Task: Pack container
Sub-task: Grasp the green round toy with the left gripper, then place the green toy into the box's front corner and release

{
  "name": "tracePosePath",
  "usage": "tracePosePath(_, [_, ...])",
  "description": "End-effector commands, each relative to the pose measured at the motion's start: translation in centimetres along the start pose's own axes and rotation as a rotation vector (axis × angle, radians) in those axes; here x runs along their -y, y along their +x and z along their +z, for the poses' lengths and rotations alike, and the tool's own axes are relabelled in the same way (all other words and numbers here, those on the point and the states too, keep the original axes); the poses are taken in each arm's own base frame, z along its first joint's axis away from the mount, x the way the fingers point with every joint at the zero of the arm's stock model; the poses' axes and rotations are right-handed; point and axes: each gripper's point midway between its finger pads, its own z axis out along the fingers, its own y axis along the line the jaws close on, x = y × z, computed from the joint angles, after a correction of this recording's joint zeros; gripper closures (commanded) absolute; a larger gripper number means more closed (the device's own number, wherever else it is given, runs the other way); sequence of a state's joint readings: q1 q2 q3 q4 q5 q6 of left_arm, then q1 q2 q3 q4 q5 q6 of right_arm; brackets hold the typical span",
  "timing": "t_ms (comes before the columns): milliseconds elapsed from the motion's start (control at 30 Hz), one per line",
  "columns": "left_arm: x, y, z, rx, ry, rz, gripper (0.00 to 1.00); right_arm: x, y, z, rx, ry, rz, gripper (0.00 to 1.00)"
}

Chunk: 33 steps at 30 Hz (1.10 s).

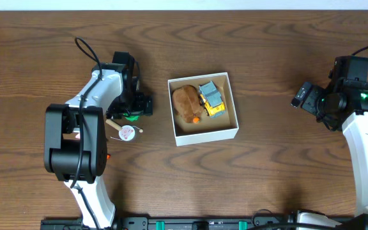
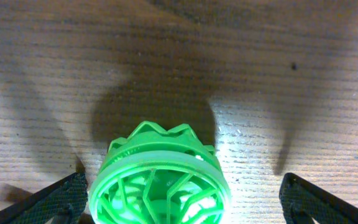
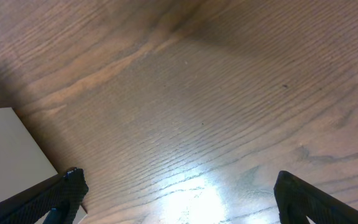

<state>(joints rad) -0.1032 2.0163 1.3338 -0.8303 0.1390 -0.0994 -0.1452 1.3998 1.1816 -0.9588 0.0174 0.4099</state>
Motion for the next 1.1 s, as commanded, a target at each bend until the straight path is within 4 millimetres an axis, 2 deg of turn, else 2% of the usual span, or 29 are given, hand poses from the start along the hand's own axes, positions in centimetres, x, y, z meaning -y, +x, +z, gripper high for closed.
tracePosePath(0, [0.1,0.5,0.7,-0.032,0.002,0.015,0.14,0.0,0.4,0.2,-0.012,0.001,-0.010,0.01])
tracePosePath(67, [0.1,0.5,0.7,-0.032,0.002,0.015,0.30,0.0,0.4,0.2,-0.013,0.000,-0.010,0.01])
tracePosePath(200, [0.1,0.5,0.7,-0.032,0.002,0.015,0.39,0.0,0.4,0.2,-0.013,0.001,-0.010,0.01])
tracePosePath(467, [0.1,0.5,0.7,-0.032,0.002,0.015,0.45,0.0,0.4,0.2,-0.013,0.001,-0.010,0.01])
tracePosePath(700, [0.1,0.5,0.3,-0.031,0.002,0.015,0.45,0.0,0.4,0.2,-0.013,0.001,-0.018,0.01])
tracePosePath(833, [0.3,0.0,-1.3,-0.011,0.004,0.017,0.48,0.0,0.4,0.2,-0.013,0.001,-0.018,0.01])
tracePosePath(1067, [0.9,-0.8,-5.2,0.086,0.020,0.028,0.50,0.0,0.4,0.2,-0.014,0.001,-0.018,0.01])
